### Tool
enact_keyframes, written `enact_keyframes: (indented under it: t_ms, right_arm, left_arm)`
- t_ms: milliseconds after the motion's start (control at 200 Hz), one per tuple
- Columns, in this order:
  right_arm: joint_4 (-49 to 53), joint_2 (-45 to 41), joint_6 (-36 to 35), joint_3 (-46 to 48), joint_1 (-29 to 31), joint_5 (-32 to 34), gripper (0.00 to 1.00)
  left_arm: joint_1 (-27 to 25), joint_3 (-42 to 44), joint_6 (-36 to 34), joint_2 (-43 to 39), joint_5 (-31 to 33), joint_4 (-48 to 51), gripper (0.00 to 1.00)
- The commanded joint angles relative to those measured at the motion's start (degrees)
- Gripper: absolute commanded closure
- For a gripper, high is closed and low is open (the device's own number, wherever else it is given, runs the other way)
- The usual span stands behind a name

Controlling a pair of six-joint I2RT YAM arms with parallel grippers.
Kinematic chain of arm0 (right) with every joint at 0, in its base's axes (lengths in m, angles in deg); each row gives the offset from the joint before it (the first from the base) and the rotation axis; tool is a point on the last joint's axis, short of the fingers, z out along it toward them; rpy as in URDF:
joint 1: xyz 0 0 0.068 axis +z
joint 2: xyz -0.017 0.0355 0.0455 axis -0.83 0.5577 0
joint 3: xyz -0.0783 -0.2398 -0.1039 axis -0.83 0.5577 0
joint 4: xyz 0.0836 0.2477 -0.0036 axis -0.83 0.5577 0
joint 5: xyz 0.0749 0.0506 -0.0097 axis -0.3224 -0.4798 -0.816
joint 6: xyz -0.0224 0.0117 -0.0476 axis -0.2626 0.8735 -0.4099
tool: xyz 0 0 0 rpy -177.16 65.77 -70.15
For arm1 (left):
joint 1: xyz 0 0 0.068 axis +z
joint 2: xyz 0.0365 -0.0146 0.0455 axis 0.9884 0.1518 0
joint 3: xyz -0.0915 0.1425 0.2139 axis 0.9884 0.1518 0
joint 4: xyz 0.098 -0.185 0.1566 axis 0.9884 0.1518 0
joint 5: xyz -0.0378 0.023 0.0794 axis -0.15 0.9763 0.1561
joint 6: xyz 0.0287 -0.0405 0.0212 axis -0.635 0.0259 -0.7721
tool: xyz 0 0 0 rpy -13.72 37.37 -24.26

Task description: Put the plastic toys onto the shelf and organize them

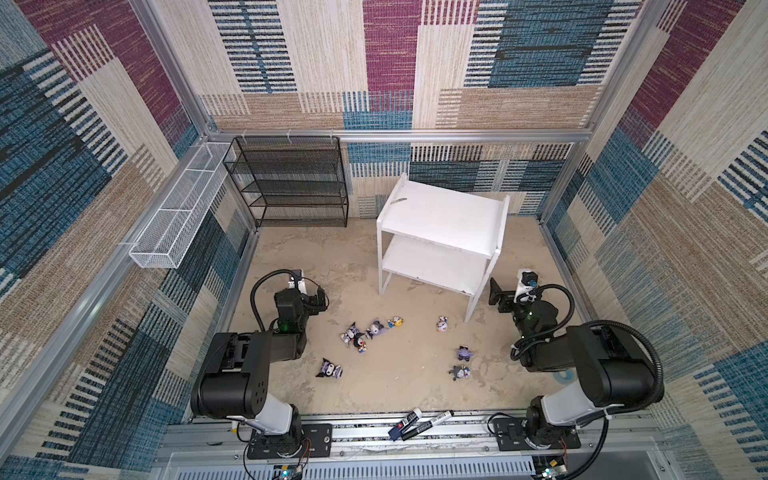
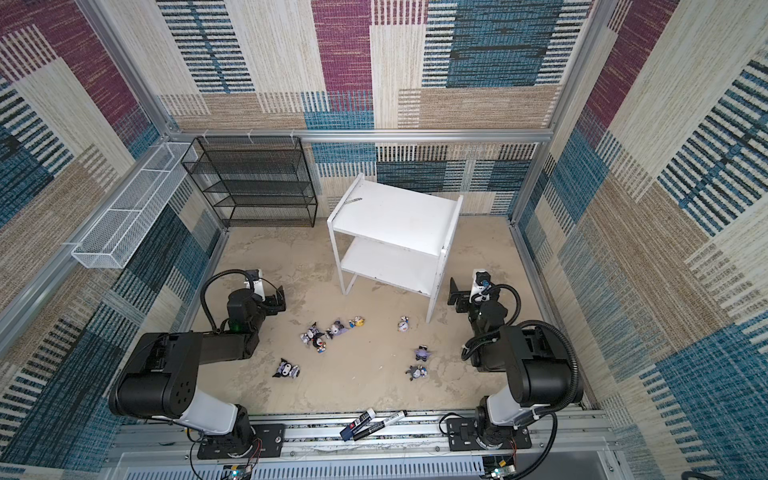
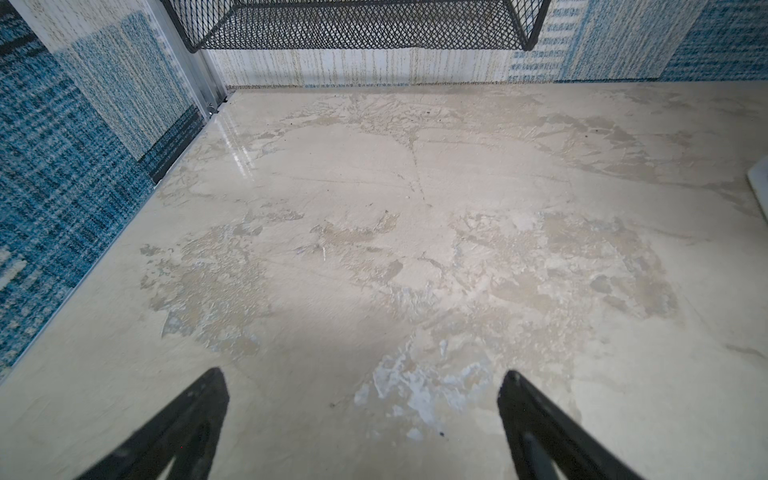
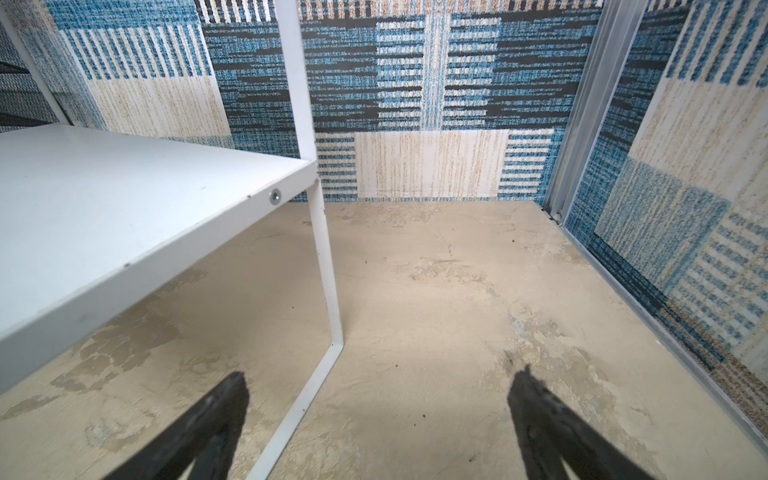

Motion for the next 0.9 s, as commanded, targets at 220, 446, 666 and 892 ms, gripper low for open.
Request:
enact_keyframes:
  t_ms: [220,446,666,892]
  right_arm:
    - [-2.1,0.0,-0.5,0.0,0.0,-0.3,0.0]
    - [-2.1,0.0,-0.5,0.0,0.0,-0.3,0.0]
    - [-2.1,0.0,-0.5,0.0,0.0,-0.3,0.01]
    - [-2.1,0.0,-0.5,-0.1,0.0,-0.3,0.0]
  left_arm:
    - [0.5,-0.8,-0.4,0.1,-1.3,-0.6,0.0]
    - [1.9,-1.3,0.0,0.0,-4.5,0.2,0.0]
    - [1.2,-5.4,1.0,-3.3,0.0,10.1,0.0]
    - [-1.8,-10.3,2.6,-8.4,9.5,24.4,0.0]
